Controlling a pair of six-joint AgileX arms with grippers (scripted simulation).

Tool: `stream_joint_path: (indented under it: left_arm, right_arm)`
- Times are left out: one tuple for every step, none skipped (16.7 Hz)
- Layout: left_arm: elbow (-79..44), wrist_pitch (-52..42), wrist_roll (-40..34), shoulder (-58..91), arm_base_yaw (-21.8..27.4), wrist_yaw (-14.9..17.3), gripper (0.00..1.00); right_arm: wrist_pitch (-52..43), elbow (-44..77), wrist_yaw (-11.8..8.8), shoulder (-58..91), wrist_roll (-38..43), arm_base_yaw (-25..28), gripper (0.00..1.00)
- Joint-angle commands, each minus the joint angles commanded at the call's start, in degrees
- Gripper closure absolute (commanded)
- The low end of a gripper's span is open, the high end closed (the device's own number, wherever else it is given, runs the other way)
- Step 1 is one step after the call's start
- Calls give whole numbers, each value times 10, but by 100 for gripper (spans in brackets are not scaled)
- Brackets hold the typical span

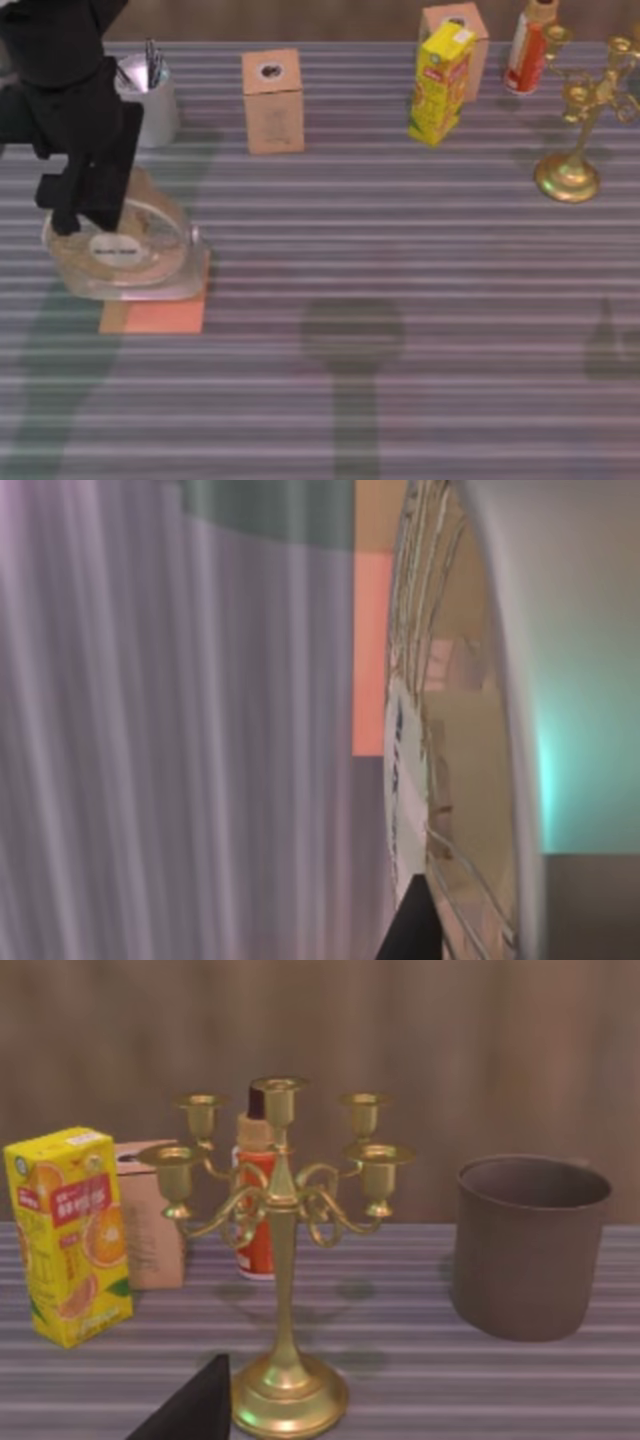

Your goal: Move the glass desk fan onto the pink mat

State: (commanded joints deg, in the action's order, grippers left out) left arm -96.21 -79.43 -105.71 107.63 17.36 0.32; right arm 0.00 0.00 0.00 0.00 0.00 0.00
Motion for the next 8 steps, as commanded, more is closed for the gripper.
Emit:
stream_joint_path:
  left_arm:
    - [13,14,0,1,-1,0,100]
    - [27,29,0,2,-3,0,100]
    - [40,42,0,2,-3,0,100]
    - [49,52,1,3,-4,0,100]
    - [53,56,1,3,-4,0,100]
    - [53,57,1,3,-4,0,100]
    - [53,57,1,3,-4,0,100]
    - [53,57,1,3,-4,0,100]
  right_arm:
    - [0,0,0,0,0,0,0]
    - [0,0,0,0,0,0,0]
    - [0,0,0,0,0,0,0]
    - [0,0,0,0,0,0,0]
    - [0,0,0,0,0,0,0]
    - [0,0,0,0,0,0,0]
    - [0,0,0,0,0,0,0]
    - [0,0,0,0,0,0,0]
